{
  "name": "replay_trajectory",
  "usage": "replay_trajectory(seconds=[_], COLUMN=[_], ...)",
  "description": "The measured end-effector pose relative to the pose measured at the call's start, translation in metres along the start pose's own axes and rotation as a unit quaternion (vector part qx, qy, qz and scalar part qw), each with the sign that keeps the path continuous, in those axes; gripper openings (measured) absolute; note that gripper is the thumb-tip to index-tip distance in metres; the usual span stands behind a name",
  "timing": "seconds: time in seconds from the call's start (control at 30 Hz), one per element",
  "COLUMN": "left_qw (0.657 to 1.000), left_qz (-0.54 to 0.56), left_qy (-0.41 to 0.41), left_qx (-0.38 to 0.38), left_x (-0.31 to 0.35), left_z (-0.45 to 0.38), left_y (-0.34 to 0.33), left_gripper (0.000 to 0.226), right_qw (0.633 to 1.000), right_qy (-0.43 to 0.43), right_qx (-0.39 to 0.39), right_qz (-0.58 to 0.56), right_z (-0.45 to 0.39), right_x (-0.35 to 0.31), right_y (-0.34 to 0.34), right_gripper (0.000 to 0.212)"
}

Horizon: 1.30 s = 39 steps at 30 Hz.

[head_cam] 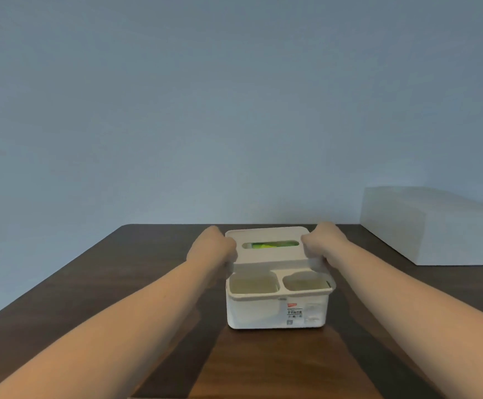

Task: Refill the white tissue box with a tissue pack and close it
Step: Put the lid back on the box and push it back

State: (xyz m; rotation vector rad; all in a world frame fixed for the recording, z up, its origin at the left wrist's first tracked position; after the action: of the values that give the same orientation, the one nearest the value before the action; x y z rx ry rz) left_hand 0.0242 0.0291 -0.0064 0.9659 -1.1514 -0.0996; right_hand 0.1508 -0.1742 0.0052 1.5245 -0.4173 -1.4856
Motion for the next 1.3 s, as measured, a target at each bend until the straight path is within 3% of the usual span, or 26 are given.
replay_trajectory(seconds=[0.17, 0.27, 0.43, 0.57, 0.67, 0.7, 0.73, 0.8, 0.93, 1.13, 1.3], left_qw=[0.999, 0.999, 0.998, 0.997, 0.994, 0.994, 0.994, 0.996, 0.996, 0.998, 0.989], left_qz=[-0.03, -0.003, 0.061, 0.072, 0.106, 0.108, 0.102, 0.089, 0.07, 0.038, -0.124], left_qy=[0.008, 0.007, 0.007, 0.018, 0.008, 0.004, 0.0, 0.001, -0.009, -0.028, 0.008], left_qx=[0.028, 0.034, 0.028, 0.01, -0.019, -0.023, -0.025, -0.032, -0.046, -0.052, -0.075], left_x=[-0.007, -0.011, -0.014, -0.013, -0.014, -0.014, -0.014, -0.014, -0.013, -0.009, -0.003], left_z=[-0.007, -0.013, -0.025, -0.036, -0.041, -0.043, -0.045, -0.045, -0.044, -0.039, -0.033], left_y=[-0.007, -0.009, -0.018, -0.025, -0.031, -0.03, -0.029, -0.028, -0.028, -0.03, -0.024], left_gripper=[0.014, 0.016, 0.014, 0.044, 0.058, 0.06, 0.06, 0.062, 0.065, 0.044, 0.044], right_qw=[1.0, 1.0, 0.999, 0.997, 0.997, 0.997, 0.997, 0.995, 0.992, 0.991, 0.987], right_qy=[-0.01, 0.013, -0.016, -0.037, -0.019, -0.006, 0.0, 0.009, 0.005, 0.004, 0.005], right_qx=[-0.007, 0.009, -0.006, -0.027, -0.033, -0.032, -0.034, -0.032, -0.044, -0.045, -0.047], right_qz=[-0.006, 0.013, 0.045, 0.054, 0.066, 0.066, 0.073, 0.089, 0.117, 0.128, 0.155], right_z=[-0.012, -0.019, -0.03, -0.038, -0.042, -0.047, -0.049, -0.051, -0.05, -0.046, -0.046], right_x=[0.01, 0.007, 0.013, 0.014, 0.009, 0.008, 0.007, 0.005, 0.004, 0.005, 0.004], right_y=[-0.007, -0.011, -0.017, -0.02, -0.025, -0.026, -0.028, -0.029, -0.03, -0.027, -0.025], right_gripper=[0.024, 0.006, 0.011, 0.02, 0.01, 0.022, 0.038, 0.049, 0.05, 0.046, 0.048])
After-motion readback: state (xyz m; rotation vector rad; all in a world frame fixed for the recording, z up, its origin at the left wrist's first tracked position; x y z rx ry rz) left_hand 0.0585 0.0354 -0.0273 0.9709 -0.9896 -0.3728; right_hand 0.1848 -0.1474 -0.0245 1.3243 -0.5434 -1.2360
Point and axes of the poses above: each hand's wrist, its own z-axis away from the middle knuckle, its own y-axis out of the back of the hand, x = y × z, the point moved 6 cm from there along -z, towards the middle knuckle, and after that the axes turned 13 degrees about -x, right-handed, at the moved point
